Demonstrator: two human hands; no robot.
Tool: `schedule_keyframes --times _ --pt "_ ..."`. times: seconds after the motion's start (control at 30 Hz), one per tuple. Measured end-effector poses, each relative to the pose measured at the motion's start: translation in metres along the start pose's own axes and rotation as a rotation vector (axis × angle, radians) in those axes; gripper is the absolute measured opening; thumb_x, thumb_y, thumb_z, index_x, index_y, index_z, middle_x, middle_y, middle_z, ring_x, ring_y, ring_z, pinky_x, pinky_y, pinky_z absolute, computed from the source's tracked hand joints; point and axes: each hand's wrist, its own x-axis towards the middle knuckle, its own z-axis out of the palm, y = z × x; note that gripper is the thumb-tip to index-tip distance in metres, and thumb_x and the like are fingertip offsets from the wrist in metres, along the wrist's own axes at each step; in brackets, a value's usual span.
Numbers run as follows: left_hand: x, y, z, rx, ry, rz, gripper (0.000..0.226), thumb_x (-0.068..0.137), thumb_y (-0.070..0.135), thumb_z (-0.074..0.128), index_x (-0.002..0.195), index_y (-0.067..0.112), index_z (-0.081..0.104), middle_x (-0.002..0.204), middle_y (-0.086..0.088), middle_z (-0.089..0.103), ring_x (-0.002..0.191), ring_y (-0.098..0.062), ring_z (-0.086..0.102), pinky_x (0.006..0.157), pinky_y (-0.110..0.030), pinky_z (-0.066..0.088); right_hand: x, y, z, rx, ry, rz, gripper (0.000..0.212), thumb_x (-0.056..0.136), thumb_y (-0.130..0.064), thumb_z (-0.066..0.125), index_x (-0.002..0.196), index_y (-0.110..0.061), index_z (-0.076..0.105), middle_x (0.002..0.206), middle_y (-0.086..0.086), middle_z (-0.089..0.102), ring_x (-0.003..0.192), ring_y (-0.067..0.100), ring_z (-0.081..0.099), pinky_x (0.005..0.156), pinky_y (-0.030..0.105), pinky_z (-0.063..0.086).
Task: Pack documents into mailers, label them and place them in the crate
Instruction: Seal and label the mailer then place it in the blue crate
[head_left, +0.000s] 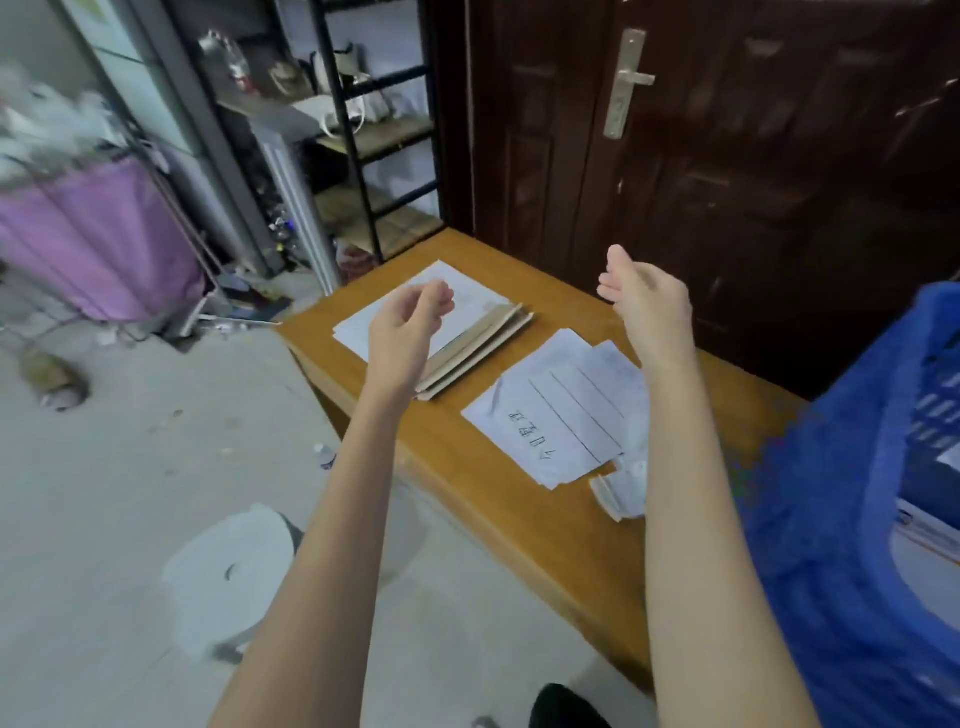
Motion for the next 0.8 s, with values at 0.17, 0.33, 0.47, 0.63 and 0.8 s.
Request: schedule_keyframes --times 0.17,0.33,0.47,0.63,0.8 --pt "0.031 -0.051 -0.041 0.044 0.059 -0.087 0.035 0.096 0.043 0.048 0.106 0.015 0.067 0.104 0.005 0.069 0.099 -0.005 0.065 0.094 -0.032 0.051 0.016 0.029 0.074 0.026 -0.073 0.05 0.031 0.089 -0.046 0.053 0.101 -0.02 0.066 0.099 -0.007 0.068 0.101 0.012 0.064 0.093 0.031 0.048" --pt "0.084 -0.089 -0.065 0.067 0.061 -0.153 0.036 0.097 0.044 0.045 0.108 0.016 0.065 0.107 0.005 0.068 0.1 -0.005 0.064 0.097 -0.034 0.049 0.053 0.058 0.137 0.043 -0.087 0.115 0.024 0.087 -0.047 0.055 0.088 -0.025 0.064 0.096 -0.005 0.069 0.1 0.015 0.065 0.093 0.033 0.049" --pt "0.151 -0.106 -0.068 0.11 0.026 -0.18 0.035 0.099 0.04 0.043 0.108 0.014 0.064 0.106 0.002 0.067 0.101 -0.009 0.063 0.097 -0.035 0.048 0.096 0.072 0.181 0.071 -0.07 0.161 0.024 0.089 -0.044 0.055 0.084 -0.022 0.064 0.098 0.004 0.069 0.101 0.021 0.065 0.096 0.037 0.049" --pt "0.23 -0.127 -0.068 0.181 -0.03 -0.195 0.038 0.099 0.038 0.042 0.109 0.01 0.065 0.106 0.0 0.067 0.102 -0.012 0.062 0.093 -0.035 0.049 0.144 0.077 0.222 0.09 -0.006 0.232 0.026 0.093 -0.043 0.053 0.1 -0.02 0.062 0.102 -0.002 0.067 0.104 0.014 0.064 0.101 0.035 0.046" --pt "0.289 -0.146 -0.063 0.204 -0.088 -0.188 0.04 0.099 0.038 0.042 0.11 0.007 0.065 0.108 -0.002 0.067 0.103 -0.013 0.062 0.086 -0.027 0.049 0.176 0.083 0.245 0.094 0.095 0.289 0.028 0.092 -0.043 0.054 0.104 -0.019 0.063 0.097 -0.005 0.069 0.102 0.011 0.065 0.102 0.035 0.045"
